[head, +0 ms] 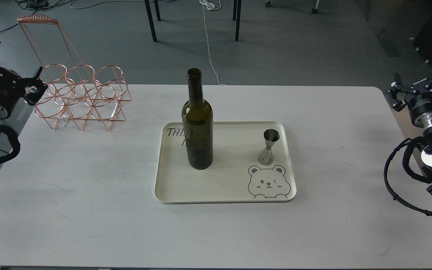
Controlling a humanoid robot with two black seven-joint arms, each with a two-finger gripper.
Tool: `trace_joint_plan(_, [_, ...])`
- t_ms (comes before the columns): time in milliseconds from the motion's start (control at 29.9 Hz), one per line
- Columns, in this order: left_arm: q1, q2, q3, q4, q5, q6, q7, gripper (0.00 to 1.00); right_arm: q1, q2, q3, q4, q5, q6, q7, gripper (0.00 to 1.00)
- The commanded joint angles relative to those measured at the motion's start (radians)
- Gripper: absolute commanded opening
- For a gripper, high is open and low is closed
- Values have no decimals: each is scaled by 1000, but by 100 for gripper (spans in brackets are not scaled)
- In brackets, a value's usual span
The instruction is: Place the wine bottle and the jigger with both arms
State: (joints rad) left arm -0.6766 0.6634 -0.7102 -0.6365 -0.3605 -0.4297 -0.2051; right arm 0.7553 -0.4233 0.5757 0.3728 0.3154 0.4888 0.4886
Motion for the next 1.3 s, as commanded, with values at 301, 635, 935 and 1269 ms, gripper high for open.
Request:
trace_joint_plan(301, [-11, 5, -3, 0, -2, -3, 0, 99, -10, -74, -7, 101, -7, 0, -1, 99])
trace_joint_plan(635, [-15, 2, -29, -2, 3, -15, 9, 99, -22, -380, -60, 516, -269, -107, 0, 99])
trace_joint_plan(935, [-17, 4, -22, 0, 8, -47, 4, 99, -132, -561, -57, 899, -734, -426, 0, 99])
trace_joint_plan(1269, [-17, 10, -23, 0, 6, -47, 4, 99, -318, -568, -85, 1066, -1531, -783, 0, 99])
